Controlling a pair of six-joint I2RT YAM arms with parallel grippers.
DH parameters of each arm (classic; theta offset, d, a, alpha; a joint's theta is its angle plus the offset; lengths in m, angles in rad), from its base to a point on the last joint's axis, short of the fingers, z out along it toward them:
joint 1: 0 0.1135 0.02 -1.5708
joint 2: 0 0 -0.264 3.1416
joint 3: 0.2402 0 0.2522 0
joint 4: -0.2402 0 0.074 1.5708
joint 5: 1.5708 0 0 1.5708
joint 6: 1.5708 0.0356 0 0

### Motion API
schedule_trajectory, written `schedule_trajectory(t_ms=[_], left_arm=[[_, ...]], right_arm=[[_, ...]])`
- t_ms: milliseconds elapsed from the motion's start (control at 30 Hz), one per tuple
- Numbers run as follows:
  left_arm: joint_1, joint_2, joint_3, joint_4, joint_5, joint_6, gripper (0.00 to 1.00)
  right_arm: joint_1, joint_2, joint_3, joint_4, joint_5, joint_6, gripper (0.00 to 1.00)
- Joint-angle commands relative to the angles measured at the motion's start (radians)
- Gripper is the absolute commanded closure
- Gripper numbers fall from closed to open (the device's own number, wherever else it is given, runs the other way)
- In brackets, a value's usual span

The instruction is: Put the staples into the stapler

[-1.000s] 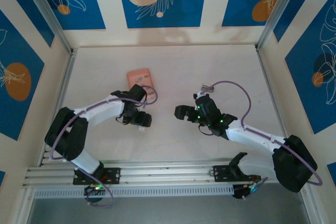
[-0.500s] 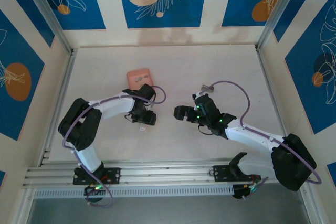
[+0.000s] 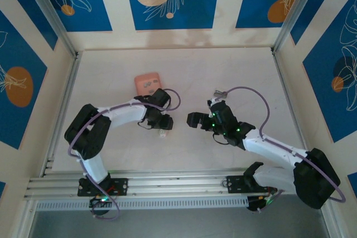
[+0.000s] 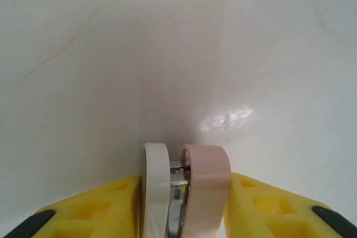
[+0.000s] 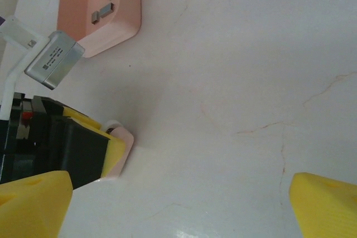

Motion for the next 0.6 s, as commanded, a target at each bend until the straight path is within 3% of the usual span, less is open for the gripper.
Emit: schedule_trajectory(t_ms=[0,133,333,567], left_arm=[[-0.009,-0.089,-0.058,0.178,0.084,-0.139,0.62],[-0.009,-0.164,-0.140,0.370,0.086,-0.334,0.64],[-0.009,-0.246,-0.313,0.701,0.037,-0.632,0.68],[-0.012,-0.236,-0.416,0.954,0.047,-0.813,0.70]], right_arm=[[-0.010,-0.043,-0.053,0.055,-0.032,-0.015,0.03],[-0.015,-0.058,-0.099,0.165,-0.106,-0.044,0.15],[-0.014,-0.044,-0.139,0.278,-0.180,-0.065,0.18],[-0.011,0.066,-0.114,0.403,-0.306,-0.055,0.28]])
